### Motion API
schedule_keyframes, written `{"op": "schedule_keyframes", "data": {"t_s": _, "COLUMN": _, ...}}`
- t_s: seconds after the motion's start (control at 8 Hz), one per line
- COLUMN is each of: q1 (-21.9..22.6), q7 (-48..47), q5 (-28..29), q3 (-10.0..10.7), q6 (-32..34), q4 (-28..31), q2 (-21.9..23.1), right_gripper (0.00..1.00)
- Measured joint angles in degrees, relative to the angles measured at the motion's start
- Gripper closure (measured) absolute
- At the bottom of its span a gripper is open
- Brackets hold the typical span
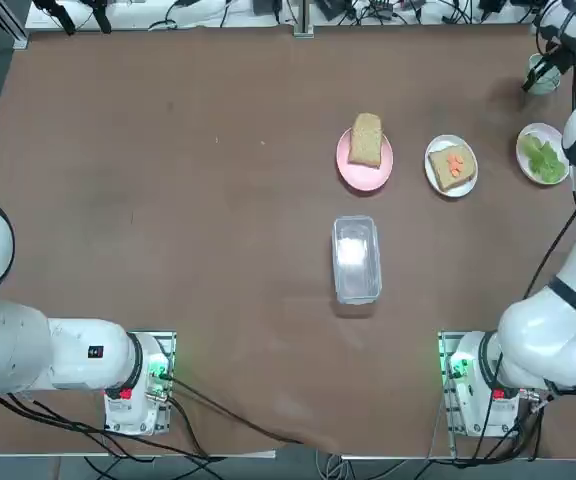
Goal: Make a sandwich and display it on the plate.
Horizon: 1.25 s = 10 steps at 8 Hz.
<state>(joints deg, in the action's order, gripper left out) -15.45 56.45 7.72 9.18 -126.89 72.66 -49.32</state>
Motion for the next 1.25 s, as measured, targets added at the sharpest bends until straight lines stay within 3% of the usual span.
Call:
{"op": "schedule_keyframes", "data": {"t_s": 0.75, "q1": 0.0, "q7": -0.5, "q5": -0.5, "q3": 0.0, "q6": -7.6, "q4": 0.2, "q2": -2.9, "right_gripper": 0.93}}
{"op": "schedule_keyframes", "data": {"t_s": 0.88, "q1": 0.0, "q7": -0.6, "q5": -0.7, "q3": 0.0, "q6": -7.8, "q4": 0.2, "q2": -2.9, "right_gripper": 0.85}}
{"op": "schedule_keyframes", "data": {"t_s": 1.25, "q1": 0.1, "q7": -0.7, "q5": -0.8, "q3": 0.0, "q6": -8.0, "q4": 0.1, "q2": -2.9, "right_gripper": 0.33}}
